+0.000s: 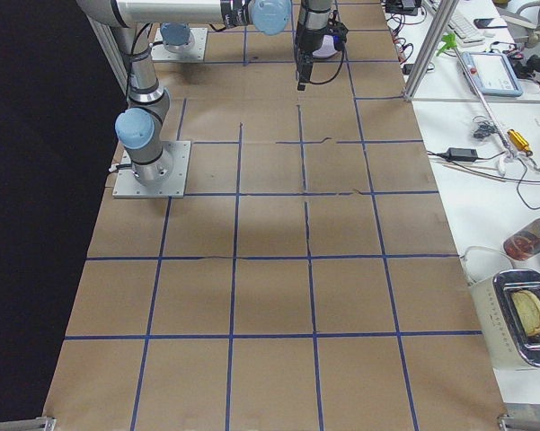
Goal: Flip cup and place on plate
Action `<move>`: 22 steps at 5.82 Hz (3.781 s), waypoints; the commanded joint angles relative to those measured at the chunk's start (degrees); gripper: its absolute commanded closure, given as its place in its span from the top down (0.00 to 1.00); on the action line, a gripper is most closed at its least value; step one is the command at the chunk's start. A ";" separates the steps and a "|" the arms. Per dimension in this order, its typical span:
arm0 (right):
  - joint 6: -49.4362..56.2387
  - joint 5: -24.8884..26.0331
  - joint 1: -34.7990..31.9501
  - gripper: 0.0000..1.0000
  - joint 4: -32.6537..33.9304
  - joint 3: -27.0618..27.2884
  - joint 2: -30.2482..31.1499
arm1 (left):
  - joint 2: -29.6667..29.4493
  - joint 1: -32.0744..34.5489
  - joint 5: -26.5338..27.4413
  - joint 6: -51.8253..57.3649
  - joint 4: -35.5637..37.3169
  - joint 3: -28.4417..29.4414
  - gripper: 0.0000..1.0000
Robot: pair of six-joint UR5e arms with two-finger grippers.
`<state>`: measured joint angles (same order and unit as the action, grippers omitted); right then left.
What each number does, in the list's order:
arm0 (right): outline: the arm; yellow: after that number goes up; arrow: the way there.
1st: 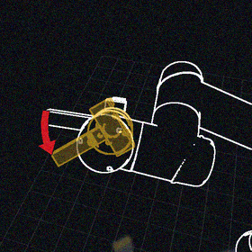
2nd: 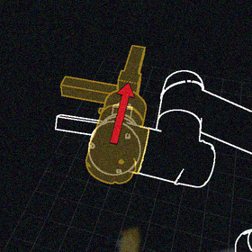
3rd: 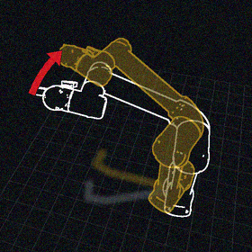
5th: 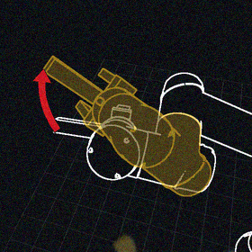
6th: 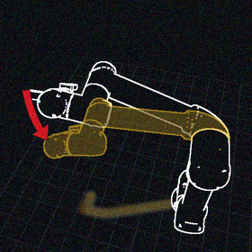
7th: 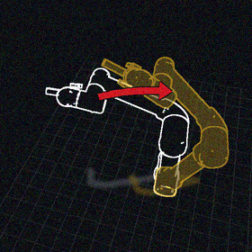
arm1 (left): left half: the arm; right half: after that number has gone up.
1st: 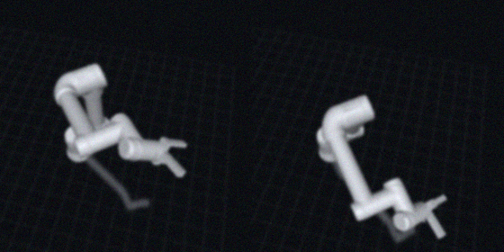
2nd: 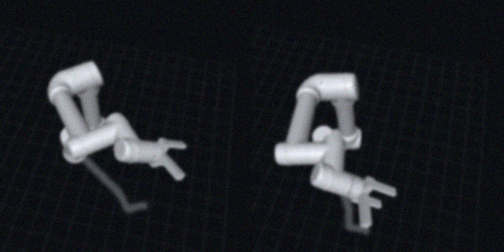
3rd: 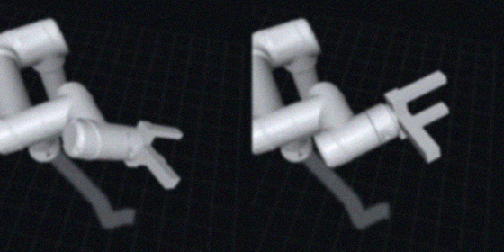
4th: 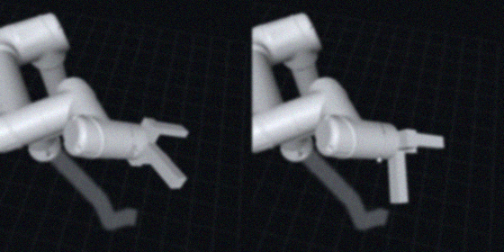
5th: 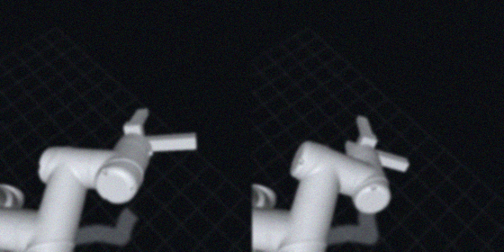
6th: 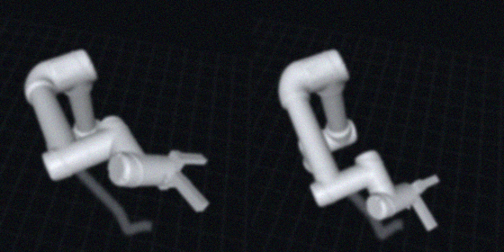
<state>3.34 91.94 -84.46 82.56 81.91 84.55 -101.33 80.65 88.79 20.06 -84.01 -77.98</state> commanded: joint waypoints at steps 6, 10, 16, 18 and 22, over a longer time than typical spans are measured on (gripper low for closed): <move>0.00 0.00 0.00 1.00 -0.03 0.00 0.00 | -17.04 4.61 3.93 -3.36 18.07 -7.44 0.00; 0.00 0.00 0.00 1.00 0.06 0.00 0.00 | -17.16 5.22 4.37 -3.54 18.09 -8.16 0.98; 0.00 0.00 0.00 1.00 -0.03 0.00 0.00 | 5.32 14.33 3.76 -26.88 -5.87 -7.36 0.99; 0.00 0.00 0.00 1.00 -0.03 0.00 0.00 | 10.61 13.58 3.58 -26.31 -9.42 -10.69 0.99; 0.00 0.00 0.00 1.00 -0.03 0.00 0.00 | 11.06 11.03 3.23 -26.04 -9.25 -10.17 0.99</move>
<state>3.34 91.93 -84.46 82.53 81.91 84.55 -90.34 92.61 92.15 -5.98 -93.26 -88.30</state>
